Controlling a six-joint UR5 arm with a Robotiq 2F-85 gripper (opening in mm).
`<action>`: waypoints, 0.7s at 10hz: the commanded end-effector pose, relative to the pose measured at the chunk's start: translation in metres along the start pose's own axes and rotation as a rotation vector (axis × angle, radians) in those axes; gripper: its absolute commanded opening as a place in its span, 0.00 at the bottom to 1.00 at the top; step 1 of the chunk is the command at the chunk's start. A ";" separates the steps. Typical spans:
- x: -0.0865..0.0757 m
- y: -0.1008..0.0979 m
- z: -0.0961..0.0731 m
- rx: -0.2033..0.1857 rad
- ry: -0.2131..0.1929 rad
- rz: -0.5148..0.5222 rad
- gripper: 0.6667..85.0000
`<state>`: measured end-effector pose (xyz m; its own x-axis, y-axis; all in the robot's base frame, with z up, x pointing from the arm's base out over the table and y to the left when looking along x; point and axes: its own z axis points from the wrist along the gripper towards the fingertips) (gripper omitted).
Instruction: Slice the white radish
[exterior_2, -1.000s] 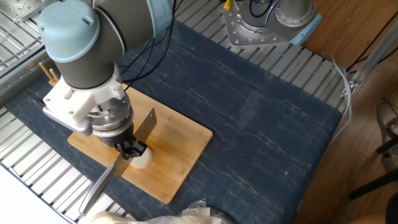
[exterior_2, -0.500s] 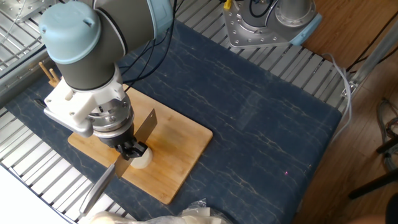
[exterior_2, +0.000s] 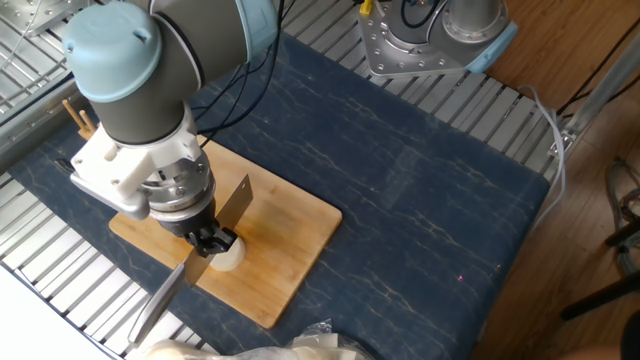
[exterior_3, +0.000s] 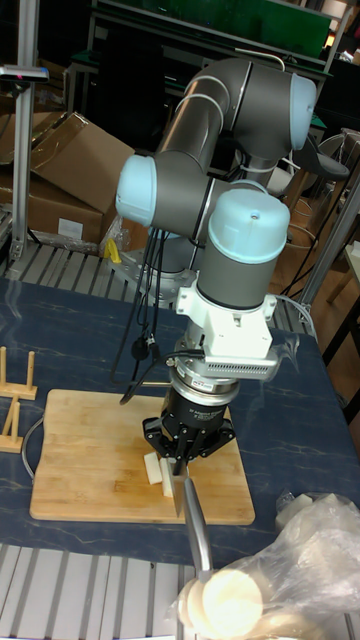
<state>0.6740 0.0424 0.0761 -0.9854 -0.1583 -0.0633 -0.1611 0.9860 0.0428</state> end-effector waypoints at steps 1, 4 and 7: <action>-0.005 -0.004 0.009 0.002 -0.018 0.004 0.00; -0.006 -0.007 0.012 0.009 -0.021 0.001 0.00; -0.008 -0.010 0.017 0.013 -0.033 -0.004 0.00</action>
<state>0.6815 0.0352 0.0622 -0.9828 -0.1646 -0.0840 -0.1671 0.9857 0.0239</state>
